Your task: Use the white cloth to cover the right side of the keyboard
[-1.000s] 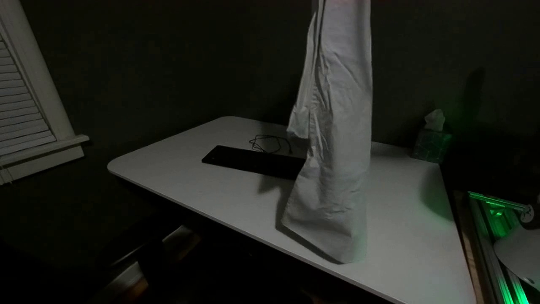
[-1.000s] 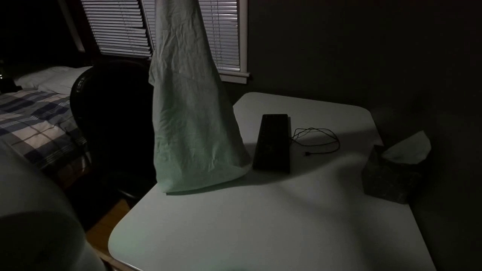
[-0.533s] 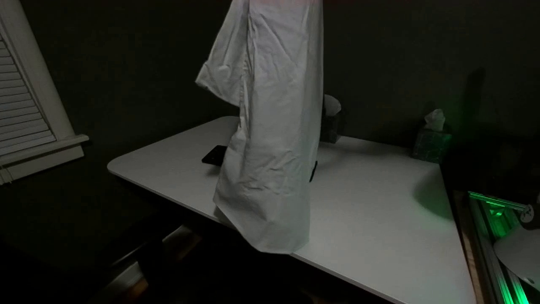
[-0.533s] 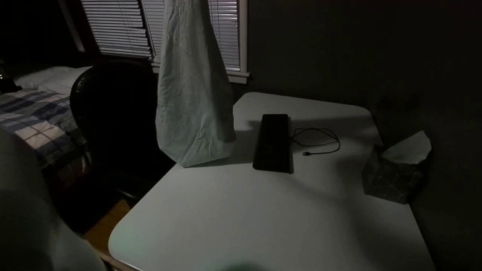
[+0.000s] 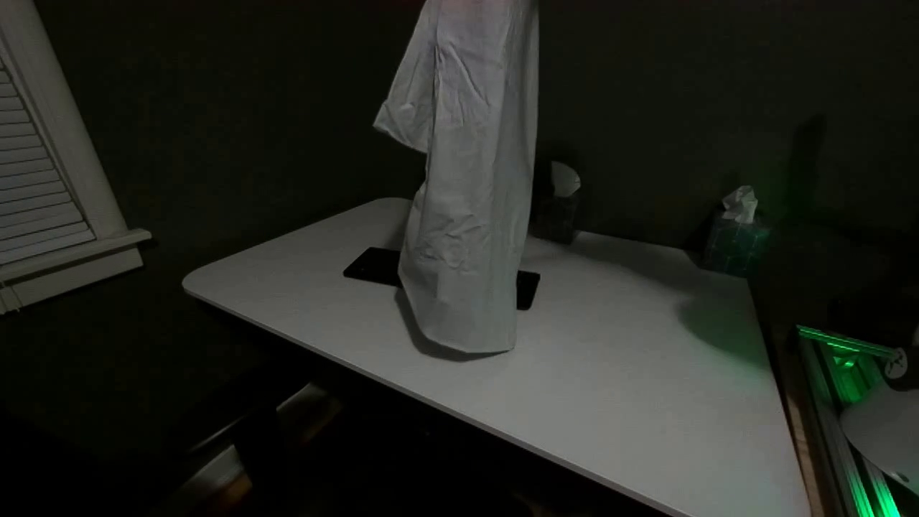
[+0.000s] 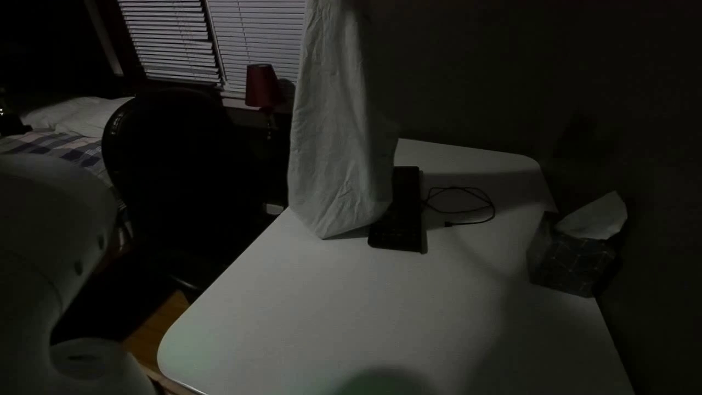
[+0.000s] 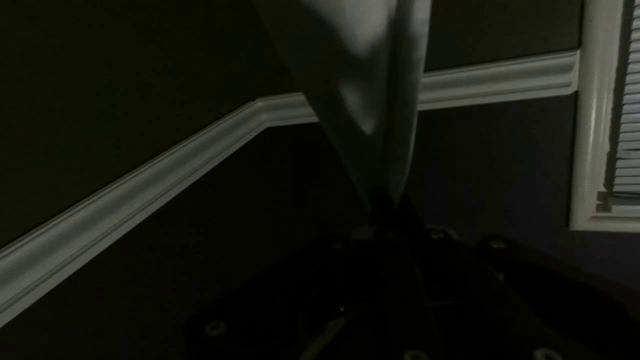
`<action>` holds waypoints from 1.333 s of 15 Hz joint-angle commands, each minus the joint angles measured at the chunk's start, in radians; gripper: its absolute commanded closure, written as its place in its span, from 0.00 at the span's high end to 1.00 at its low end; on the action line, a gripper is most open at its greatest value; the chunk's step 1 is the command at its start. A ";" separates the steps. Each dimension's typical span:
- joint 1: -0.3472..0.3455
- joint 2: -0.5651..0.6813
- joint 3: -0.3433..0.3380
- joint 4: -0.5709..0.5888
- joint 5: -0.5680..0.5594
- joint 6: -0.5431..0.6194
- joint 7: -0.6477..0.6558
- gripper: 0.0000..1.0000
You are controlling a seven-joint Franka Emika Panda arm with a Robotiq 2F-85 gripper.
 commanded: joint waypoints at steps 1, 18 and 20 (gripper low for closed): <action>-0.263 -0.192 0.115 -0.016 0.080 0.048 0.174 0.01; -0.394 -0.444 0.470 -0.501 -0.143 -0.038 0.045 0.01; -0.384 -0.427 0.463 -0.548 -0.191 -0.078 -0.011 0.01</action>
